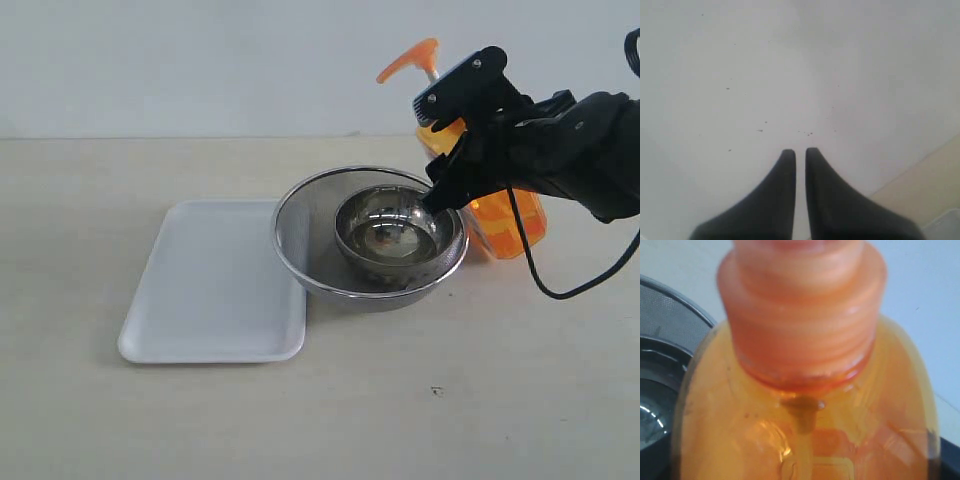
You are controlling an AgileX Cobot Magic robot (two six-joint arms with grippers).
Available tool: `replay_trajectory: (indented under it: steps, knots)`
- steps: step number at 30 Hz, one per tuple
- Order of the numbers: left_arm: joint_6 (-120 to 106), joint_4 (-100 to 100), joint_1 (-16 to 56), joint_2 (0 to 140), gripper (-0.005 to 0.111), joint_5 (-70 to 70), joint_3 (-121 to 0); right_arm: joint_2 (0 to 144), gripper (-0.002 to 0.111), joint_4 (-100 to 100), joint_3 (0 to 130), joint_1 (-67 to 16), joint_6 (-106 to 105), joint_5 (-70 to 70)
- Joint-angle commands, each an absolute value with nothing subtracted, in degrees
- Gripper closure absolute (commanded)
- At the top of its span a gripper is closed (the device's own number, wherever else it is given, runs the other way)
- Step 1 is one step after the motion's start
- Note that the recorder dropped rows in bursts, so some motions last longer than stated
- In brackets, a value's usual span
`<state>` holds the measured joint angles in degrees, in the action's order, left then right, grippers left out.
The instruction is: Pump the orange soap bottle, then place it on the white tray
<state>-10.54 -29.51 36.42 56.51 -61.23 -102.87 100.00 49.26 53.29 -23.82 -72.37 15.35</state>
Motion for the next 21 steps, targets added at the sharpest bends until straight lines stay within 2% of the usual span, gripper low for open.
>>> replay_trajectory:
  steps: [1,8,16,21]
  knots:
    - [-9.39,-29.77,36.61,55.15,0.102,-62.19,-102.55,100.65,0.108,50.58,52.7,-23.99,-71.05,11.6]
    - [-9.39,-29.77,36.61,54.38,0.102,-61.96,-102.55,100.65,0.108,50.58,52.7,-23.99,-71.05,11.6]
    - [-9.5,-32.39,36.61,54.38,0.102,-53.47,-102.55,100.65,0.108,50.58,52.7,-23.99,-71.05,11.6]
    - [-9.5,-32.39,36.61,54.38,0.102,-54.35,-102.55,100.65,0.108,50.58,52.7,-23.99,-71.05,11.6]
